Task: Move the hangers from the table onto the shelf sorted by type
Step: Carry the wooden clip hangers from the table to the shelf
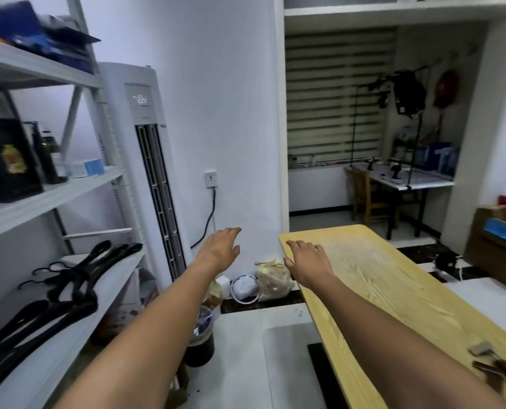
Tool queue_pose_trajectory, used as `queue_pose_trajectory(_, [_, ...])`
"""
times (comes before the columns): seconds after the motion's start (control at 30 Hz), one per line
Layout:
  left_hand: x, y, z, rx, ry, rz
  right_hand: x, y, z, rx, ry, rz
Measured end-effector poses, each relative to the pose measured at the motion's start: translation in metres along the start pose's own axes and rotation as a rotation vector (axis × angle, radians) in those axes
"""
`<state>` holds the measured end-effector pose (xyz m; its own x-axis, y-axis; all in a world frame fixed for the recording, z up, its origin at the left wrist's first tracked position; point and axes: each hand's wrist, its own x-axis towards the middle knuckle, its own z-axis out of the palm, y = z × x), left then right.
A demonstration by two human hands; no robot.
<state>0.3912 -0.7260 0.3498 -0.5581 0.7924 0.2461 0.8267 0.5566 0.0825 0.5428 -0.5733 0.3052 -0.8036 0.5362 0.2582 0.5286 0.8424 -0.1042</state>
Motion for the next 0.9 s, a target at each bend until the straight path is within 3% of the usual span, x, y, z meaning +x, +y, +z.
queue_pose_trajectory(0.43, [0.113,0.082,0.077,-0.117,-0.084,0.229,0.003,0.13,0.043,-0.068,-0.065,0.291])
queue_pose_trajectory(0.9, [0.252,0.199,0.154,-0.225,-0.185,0.616,-0.002,0.242,0.063,-0.111,-0.098,0.793])
